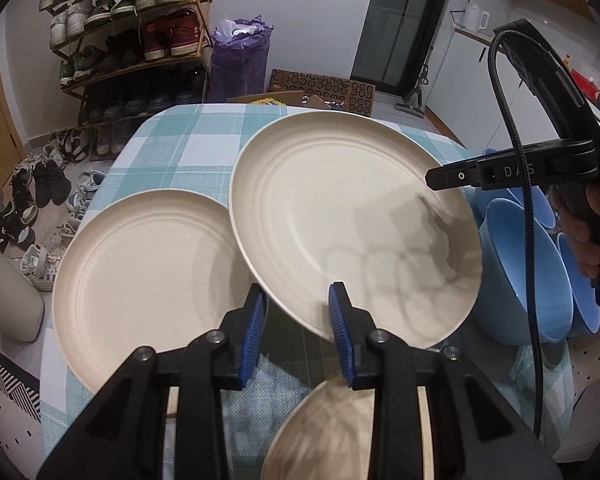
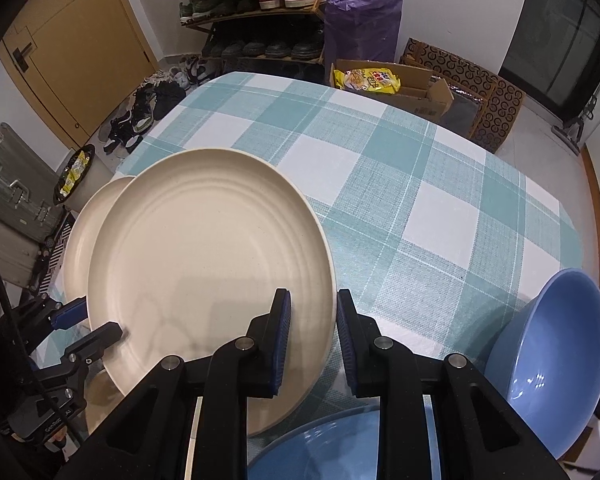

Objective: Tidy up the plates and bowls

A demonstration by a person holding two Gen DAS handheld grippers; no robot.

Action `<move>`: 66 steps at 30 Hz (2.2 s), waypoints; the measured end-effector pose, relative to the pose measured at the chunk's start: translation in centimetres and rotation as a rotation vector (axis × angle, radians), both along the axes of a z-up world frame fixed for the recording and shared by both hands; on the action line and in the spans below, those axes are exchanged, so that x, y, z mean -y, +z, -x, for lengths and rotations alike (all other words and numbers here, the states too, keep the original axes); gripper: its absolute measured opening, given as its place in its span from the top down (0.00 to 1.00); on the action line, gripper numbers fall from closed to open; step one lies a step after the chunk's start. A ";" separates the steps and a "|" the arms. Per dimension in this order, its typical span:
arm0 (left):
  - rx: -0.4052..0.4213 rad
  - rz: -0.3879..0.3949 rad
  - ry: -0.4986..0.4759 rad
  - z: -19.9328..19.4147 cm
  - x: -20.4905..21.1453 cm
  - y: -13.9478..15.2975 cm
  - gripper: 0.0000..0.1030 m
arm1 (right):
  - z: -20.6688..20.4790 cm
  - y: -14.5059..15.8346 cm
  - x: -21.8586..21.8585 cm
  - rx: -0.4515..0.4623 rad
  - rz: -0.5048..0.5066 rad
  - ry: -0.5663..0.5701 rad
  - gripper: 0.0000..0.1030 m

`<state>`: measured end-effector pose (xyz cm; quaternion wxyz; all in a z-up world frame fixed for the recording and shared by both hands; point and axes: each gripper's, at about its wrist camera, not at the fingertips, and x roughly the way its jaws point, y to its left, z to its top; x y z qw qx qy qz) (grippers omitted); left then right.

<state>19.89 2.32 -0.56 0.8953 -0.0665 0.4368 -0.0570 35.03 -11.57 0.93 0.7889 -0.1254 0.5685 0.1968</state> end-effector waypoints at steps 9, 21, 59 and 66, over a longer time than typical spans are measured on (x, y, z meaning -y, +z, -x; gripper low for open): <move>0.027 -0.003 0.020 2.2 -0.7 1.2 0.70 | 2.1 1.6 -0.8 0.016 -0.019 0.014 0.77; 0.065 -0.025 0.022 5.5 -1.2 2.7 0.70 | 5.7 3.3 -1.6 0.037 -0.030 0.031 0.77; 0.077 -0.082 -0.006 14.2 0.2 1.2 0.70 | 17.3 1.4 -0.3 0.038 -0.030 0.067 0.77; 0.076 -0.084 -0.021 15.3 0.7 0.5 0.70 | 18.7 0.7 0.1 0.030 -0.016 0.073 0.77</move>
